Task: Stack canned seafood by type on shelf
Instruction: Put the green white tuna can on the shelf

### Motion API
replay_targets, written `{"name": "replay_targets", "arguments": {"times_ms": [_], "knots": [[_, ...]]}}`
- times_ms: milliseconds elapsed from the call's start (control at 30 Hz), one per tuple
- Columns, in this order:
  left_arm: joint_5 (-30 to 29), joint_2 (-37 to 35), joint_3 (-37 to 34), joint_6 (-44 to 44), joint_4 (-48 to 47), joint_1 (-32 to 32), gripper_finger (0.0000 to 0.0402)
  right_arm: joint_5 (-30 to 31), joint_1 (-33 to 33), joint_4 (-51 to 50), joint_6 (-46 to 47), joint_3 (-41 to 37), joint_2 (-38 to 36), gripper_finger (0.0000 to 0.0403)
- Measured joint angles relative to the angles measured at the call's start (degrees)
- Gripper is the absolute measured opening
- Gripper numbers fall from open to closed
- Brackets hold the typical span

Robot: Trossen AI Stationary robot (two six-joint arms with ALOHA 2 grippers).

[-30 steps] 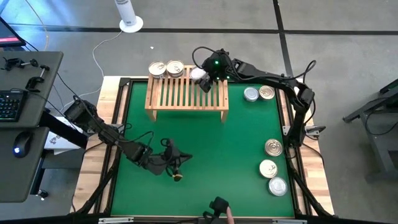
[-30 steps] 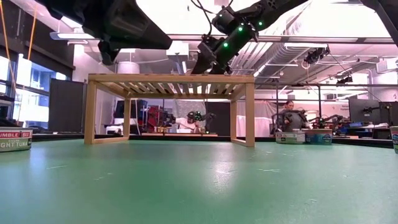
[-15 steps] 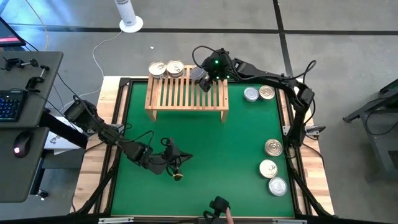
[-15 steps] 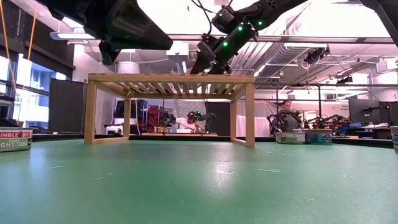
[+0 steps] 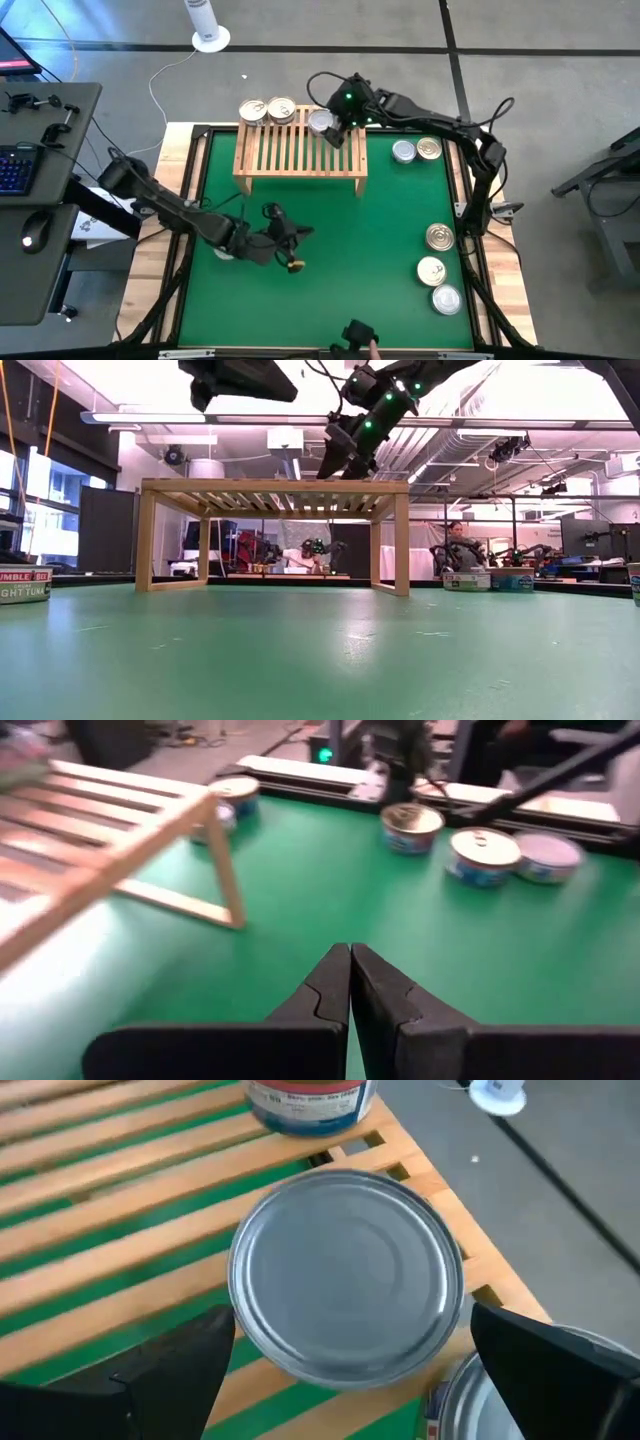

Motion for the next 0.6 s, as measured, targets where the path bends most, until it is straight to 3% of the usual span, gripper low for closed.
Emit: {"name": "replay_targets", "arguments": {"times_ms": [233, 367, 433, 600], "knots": [[-2.7, -5.2, 0.1, 0.7, -4.6, 3.4, 0.0, 1.8, 1.0, 0.3, -3.0, 1.5, -1.0, 0.0399], [-2.8, -7.3, 0.1, 3.7, -5.4, 4.7, 0.0, -5.1, 1.2, 1.2, -3.1, 2.6, -0.8, 0.0393], [-2.8, -8.4, 0.1, 5.0, -5.6, 4.8, 0.0, -7.5, 1.2, 1.7, -2.9, 2.6, 0.1, 0.0379], [-4.8, -11.7, 0.1, 2.5, -11.3, 2.8, 0.0, -6.3, -0.4, 2.3, -0.6, 2.5, 2.2, 0.0305]]}}
